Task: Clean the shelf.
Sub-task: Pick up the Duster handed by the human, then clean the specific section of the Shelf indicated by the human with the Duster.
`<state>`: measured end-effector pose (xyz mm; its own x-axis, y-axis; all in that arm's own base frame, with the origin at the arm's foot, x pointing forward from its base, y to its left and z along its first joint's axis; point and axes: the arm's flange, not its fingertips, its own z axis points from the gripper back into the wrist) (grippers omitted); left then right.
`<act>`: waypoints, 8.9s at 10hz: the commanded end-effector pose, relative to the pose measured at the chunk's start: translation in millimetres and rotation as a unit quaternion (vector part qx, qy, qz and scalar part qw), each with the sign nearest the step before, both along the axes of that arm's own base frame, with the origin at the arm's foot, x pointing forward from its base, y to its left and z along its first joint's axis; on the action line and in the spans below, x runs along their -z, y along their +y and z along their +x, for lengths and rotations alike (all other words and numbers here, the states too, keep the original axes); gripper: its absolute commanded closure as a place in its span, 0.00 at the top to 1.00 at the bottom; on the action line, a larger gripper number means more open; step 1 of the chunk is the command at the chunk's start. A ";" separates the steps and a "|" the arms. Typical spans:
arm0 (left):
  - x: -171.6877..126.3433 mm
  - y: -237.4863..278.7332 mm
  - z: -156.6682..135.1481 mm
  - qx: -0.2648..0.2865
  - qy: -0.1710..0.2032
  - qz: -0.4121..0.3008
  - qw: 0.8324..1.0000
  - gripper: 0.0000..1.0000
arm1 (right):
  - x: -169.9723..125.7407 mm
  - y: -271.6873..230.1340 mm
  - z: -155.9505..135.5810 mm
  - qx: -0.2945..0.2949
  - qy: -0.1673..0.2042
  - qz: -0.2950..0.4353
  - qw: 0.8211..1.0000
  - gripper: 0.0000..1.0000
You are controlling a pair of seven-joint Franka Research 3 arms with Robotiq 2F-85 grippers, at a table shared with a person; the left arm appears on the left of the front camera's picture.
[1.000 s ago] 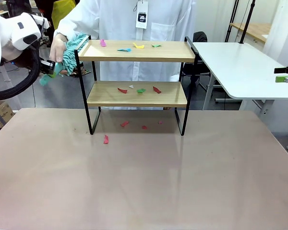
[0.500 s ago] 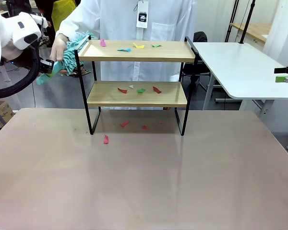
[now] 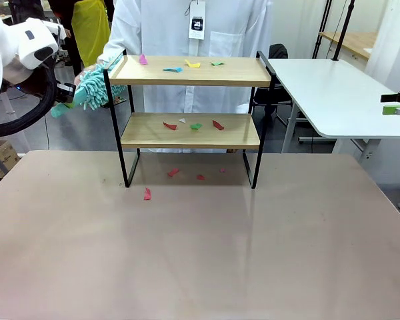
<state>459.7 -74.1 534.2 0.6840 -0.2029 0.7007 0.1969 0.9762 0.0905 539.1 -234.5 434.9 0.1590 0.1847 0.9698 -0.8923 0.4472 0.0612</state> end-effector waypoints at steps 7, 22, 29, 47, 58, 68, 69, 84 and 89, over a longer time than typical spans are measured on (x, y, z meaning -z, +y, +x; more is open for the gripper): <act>0.1 -0.1 0.0 0.000 0.000 0.000 1.000 0.13 | -1.6 1.8 0.2 -0.001 -0.001 0.000 1.000 1.00; -93.1 116.6 -152.8 0.585 0.189 0.227 0.756 0.13 | -1.6 1.8 0.2 -0.001 -0.001 0.000 1.000 1.00; -75.5 87.2 -151.2 0.615 0.187 0.204 0.738 0.13 | -1.6 1.8 0.2 -0.001 -0.001 0.000 1.000 1.00; -75.5 87.2 -151.2 0.615 0.187 0.204 0.738 0.13 | -1.6 1.8 0.2 -0.001 -0.001 0.000 1.000 1.00; -81.7 -2.8 -185.3 0.505 0.142 0.010 0.851 0.13 | -1.6 1.8 0.2 -0.001 -0.001 0.000 1.000 1.00; -65.3 -75.8 -197.1 0.369 0.092 -0.082 0.921 0.13 | -1.6 1.8 0.2 -0.001 -0.001 0.000 1.000 1.00; -58.0 -89.6 -193.8 0.376 0.095 -0.080 0.918 0.13 | -1.6 1.8 0.2 -0.001 -0.001 0.000 1.000 1.00; -4.3 -286.3 -168.7 0.125 -0.002 -0.116 0.985 0.13 | -1.6 1.8 0.2 -0.001 -0.001 0.000 1.000 1.00; 25.3 -312.9 -164.2 0.099 0.007 -0.117 0.988 0.13 | -1.6 1.8 0.2 -0.001 -0.001 0.000 1.000 1.00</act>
